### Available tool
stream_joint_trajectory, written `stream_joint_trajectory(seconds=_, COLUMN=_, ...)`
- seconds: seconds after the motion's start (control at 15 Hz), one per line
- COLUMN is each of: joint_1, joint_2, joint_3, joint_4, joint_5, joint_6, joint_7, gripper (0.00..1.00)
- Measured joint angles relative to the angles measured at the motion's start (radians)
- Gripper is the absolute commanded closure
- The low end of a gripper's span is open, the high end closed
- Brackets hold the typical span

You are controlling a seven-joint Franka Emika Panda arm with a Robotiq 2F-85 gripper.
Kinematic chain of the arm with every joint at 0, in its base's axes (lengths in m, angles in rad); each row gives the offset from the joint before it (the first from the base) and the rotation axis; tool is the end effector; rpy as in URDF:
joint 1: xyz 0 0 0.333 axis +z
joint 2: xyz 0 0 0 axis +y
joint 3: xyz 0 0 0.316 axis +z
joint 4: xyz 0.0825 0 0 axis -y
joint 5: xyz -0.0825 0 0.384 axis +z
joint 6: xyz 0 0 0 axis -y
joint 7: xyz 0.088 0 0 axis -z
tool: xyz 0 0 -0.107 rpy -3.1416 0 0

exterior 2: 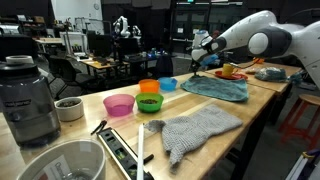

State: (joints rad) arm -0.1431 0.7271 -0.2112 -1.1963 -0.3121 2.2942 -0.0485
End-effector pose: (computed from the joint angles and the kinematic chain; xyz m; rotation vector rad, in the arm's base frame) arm 0.7465 -0.2296 0.4012 2.6471 -0.0826 0.3953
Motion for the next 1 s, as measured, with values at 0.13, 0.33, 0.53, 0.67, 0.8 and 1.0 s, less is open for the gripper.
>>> stream_joint_trajectory(seconds=0.13, joint_1=-0.006, joint_2=0.022, joint_3=-0.005, joint_4=0.033, joint_5=0.000, joint_6=-0.013, joint_7=-0.005, gripper=0.00)
stream_joint_trajectory(seconds=0.33, joint_1=-0.015, joint_2=0.037, joint_3=-0.011, joint_4=0.070, joint_5=0.000, joint_6=-0.032, joint_7=-0.019, gripper=0.00)
stream_joint_trajectory(seconds=0.53, joint_1=-0.019, joint_2=0.044, joint_3=-0.027, joint_4=0.094, joint_5=-0.006, joint_6=-0.039, joint_7=-0.024, gripper=0.00)
stream_joint_trajectory(seconds=0.67, joint_1=-0.021, joint_2=0.049, joint_3=-0.035, joint_4=0.103, joint_5=-0.016, joint_6=-0.044, joint_7=-0.024, gripper=0.00)
stream_joint_trajectory(seconds=0.8, joint_1=-0.021, joint_2=0.054, joint_3=-0.041, joint_4=0.108, joint_5=-0.017, joint_6=-0.049, joint_7=-0.025, gripper=0.00)
stream_joint_trajectory(seconds=1.0, joint_1=-0.030, joint_2=0.056, joint_3=-0.024, joint_4=0.116, joint_5=-0.005, joint_6=-0.098, joint_7=-0.062, gripper=0.00)
